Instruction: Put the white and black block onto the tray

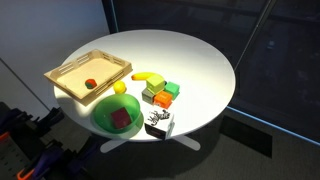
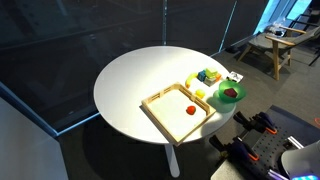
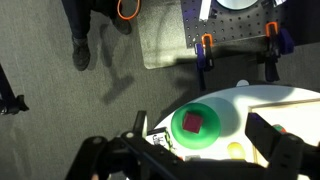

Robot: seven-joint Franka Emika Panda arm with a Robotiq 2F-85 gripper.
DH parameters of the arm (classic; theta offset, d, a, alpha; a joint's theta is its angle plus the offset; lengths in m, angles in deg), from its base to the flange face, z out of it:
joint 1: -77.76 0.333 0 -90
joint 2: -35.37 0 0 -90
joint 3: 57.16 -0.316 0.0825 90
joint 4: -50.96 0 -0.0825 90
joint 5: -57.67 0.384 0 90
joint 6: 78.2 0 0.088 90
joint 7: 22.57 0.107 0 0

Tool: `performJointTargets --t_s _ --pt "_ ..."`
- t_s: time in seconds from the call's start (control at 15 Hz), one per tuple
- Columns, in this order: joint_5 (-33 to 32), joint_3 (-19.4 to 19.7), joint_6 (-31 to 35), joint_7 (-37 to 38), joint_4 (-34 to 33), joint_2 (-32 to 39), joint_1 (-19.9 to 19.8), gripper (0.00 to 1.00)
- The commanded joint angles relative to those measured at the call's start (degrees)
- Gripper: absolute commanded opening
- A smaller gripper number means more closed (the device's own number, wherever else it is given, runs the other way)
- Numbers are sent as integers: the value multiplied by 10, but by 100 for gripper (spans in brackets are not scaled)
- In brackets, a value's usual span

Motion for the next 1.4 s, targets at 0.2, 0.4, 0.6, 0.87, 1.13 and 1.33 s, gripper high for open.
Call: performJointTargets --t_s 0.2,0.4,0.6,0.87,1.13,1.33 --pt "16 6 87 24 -6 35 20 100" --pt "27 10 142 31 -6 64 17 100" --pt "46 19 194 34 -7 97 13 100" --pt "77 35 248 21 -8 144 10 100" --pt "108 49 281 11 -13 198 6 100" --pt "131 60 283 -8 -23 241 1 100"
